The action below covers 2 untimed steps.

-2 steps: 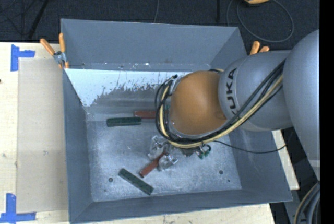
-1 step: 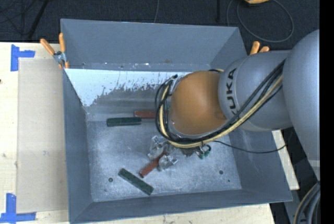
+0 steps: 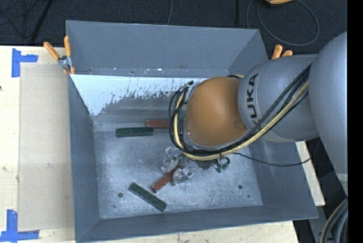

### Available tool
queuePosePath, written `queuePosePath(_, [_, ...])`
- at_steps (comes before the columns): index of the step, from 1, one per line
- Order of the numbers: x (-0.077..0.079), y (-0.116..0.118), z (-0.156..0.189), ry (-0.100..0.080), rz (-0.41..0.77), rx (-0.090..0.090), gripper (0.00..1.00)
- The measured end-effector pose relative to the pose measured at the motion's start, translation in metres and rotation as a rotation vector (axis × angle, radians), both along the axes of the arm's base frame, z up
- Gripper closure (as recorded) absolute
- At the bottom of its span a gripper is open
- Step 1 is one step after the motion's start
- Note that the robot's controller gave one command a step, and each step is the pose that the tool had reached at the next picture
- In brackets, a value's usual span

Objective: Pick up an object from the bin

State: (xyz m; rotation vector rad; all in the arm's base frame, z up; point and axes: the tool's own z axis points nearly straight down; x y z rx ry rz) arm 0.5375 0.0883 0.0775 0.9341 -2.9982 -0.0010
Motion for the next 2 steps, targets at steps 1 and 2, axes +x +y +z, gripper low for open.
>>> queuePosePath(1, [0.026,-0.007,0.029,-0.011,-0.075,0.002,1.00])
queuePosePath(2, [0.031,0.000,0.136,-0.001,-0.009,0.001,1.00])
